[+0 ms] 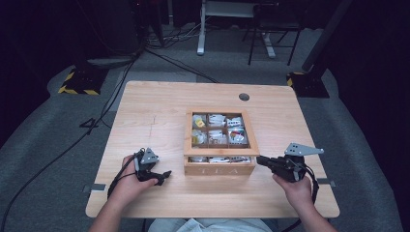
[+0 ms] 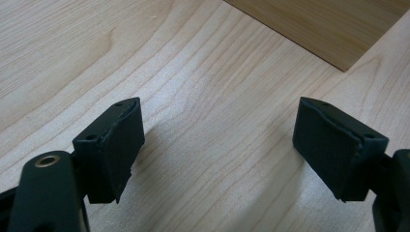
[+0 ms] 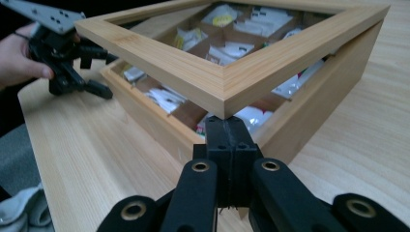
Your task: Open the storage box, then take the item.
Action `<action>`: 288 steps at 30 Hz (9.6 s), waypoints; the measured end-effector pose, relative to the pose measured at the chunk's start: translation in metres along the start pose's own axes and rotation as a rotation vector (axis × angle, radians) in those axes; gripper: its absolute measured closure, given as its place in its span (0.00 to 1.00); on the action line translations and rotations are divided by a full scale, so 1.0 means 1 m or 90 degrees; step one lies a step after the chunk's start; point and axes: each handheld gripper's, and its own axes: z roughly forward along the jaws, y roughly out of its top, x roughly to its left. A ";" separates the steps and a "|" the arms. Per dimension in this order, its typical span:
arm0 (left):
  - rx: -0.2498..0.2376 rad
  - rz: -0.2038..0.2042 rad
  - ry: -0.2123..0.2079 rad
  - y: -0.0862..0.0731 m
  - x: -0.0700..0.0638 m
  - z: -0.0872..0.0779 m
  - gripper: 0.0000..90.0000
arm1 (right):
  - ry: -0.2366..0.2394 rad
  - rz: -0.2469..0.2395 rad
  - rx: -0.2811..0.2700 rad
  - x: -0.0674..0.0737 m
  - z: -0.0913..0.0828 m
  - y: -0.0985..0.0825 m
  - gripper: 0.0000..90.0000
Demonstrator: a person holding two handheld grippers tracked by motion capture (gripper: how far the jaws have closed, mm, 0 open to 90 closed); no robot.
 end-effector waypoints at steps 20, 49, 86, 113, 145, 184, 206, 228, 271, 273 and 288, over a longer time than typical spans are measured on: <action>0.000 0.004 0.003 0.000 0.001 0.000 0.21 | -0.056 -0.024 -0.085 0.007 0.001 0.033 1.00; 0.001 0.002 -0.003 0.006 0.005 0.005 0.21 | -0.069 -0.079 -0.105 -0.003 0.006 0.089 1.00; 0.005 0.012 -0.012 0.008 0.007 0.007 0.20 | -0.064 -0.123 -0.098 -0.009 0.015 0.110 1.00; -0.068 0.021 -0.053 0.052 0.001 -0.030 0.31 | -0.061 -0.123 -0.086 -0.011 0.014 0.115 1.00; -0.131 0.115 -0.159 0.138 -0.042 -0.006 0.41 | -0.051 -0.117 -0.079 -0.012 0.014 0.118 1.00; 0.002 0.140 -0.193 0.168 -0.069 0.065 0.65 | -0.040 -0.117 -0.065 -0.011 0.017 0.122 1.00; 0.061 0.170 -0.168 0.169 -0.068 0.072 1.00 | -0.032 -0.122 -0.059 -0.012 0.017 0.123 1.00; -0.014 0.172 -0.195 0.184 -0.068 0.025 1.00 | -0.032 -0.119 -0.050 -0.012 0.017 0.125 1.00; -0.092 0.139 -0.196 0.161 -0.029 -0.042 1.00 | -0.036 -0.117 -0.046 -0.011 0.017 0.126 1.00; -0.090 0.140 -0.199 0.159 -0.027 -0.044 1.00 | -0.037 -0.119 -0.046 -0.011 0.017 0.127 1.00; -0.084 0.138 -0.179 0.140 -0.008 -0.059 1.00 | -0.039 -0.124 -0.046 -0.011 0.017 0.126 1.00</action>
